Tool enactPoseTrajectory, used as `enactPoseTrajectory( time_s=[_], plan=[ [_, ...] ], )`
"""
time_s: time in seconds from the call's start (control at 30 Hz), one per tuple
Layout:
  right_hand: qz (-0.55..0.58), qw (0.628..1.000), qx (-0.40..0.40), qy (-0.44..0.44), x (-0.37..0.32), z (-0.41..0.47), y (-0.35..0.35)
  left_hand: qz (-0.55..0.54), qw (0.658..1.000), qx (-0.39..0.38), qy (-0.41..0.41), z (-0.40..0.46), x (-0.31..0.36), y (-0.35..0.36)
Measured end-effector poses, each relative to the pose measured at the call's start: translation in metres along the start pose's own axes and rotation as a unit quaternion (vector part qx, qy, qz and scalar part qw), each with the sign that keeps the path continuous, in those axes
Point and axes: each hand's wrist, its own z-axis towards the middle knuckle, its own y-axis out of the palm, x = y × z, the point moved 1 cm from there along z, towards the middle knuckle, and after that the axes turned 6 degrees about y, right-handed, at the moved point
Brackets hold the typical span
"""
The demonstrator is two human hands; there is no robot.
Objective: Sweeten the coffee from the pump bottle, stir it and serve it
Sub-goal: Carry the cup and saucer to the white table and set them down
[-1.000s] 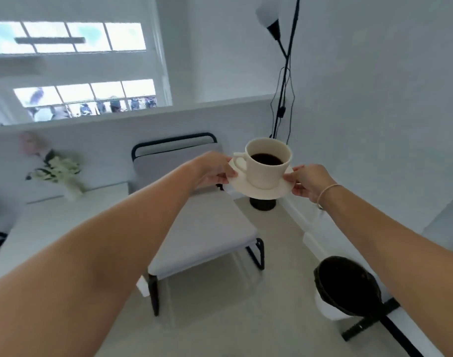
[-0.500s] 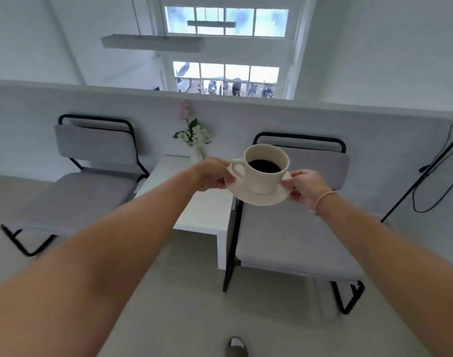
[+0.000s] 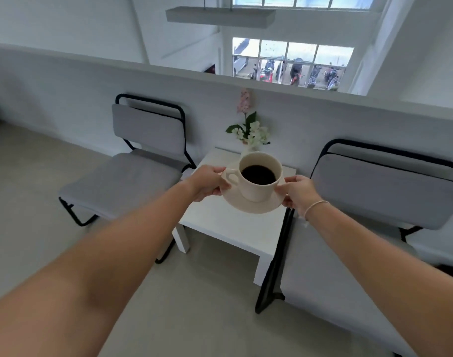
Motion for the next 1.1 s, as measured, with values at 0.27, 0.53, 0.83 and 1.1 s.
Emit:
enactPoseTrajectory(
  time_s=[0.27,0.53,0.83,1.1],
  plan=[
    [-0.018,1.000,0.022,0.011,0.001,0.065,0.064,0.015,1.000,-0.007,-0.018,0.070,-0.037,-0.056],
    [-0.015,0.995,0.092,0.037,0.009,0.126,0.141,0.041,0.995,-0.077,-0.052,0.159,-0.069,-0.126],
    [0.006,0.984,0.156,0.080,0.040,0.183,0.194,0.097,0.985,-0.125,-0.070,0.233,-0.115,-0.165],
    [-0.005,0.979,0.160,0.127,0.109,0.249,0.209,0.122,0.978,-0.118,-0.120,0.280,-0.205,-0.159]
  ],
)
